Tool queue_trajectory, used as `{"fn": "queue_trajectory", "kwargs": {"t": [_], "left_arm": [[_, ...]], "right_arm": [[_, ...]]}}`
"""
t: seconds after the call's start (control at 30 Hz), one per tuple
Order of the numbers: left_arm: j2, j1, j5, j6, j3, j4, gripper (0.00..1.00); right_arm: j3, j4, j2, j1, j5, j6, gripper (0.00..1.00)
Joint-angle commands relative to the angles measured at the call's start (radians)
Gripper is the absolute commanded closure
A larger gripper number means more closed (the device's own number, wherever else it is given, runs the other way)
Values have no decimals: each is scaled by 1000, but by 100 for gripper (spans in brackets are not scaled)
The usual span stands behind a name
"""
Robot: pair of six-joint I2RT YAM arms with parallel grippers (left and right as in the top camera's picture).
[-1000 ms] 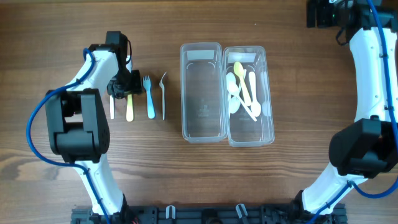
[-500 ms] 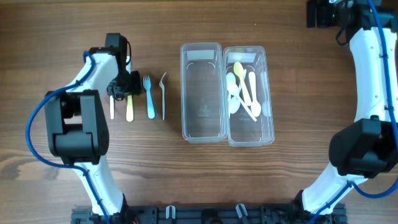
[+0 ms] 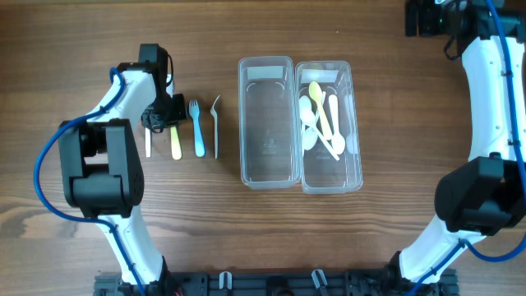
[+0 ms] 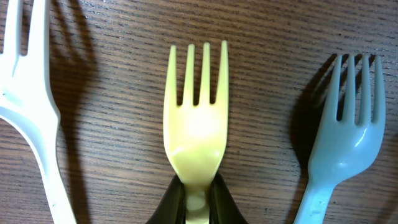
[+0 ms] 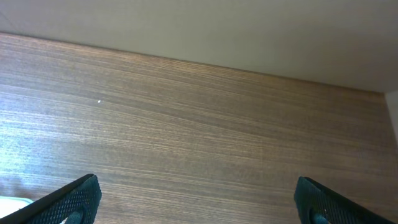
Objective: Pack container
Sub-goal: 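Carry the yellow fork into the left container and release it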
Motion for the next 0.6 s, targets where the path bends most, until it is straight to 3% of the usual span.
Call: {"fn": "queue_trajectory", "kwargs": {"t": [0.0, 0.33, 0.57], "left_arm": [[30, 1, 19, 2, -37, 0, 96], [1, 2, 19, 2, 74, -26, 96], [-55, 2, 20, 1, 234, -128, 96]], "right_arm": [[-5, 3, 1, 3, 13, -8, 0], [-5, 3, 1, 3, 13, -8, 0], [-5, 3, 1, 3, 13, -9, 0]]}}
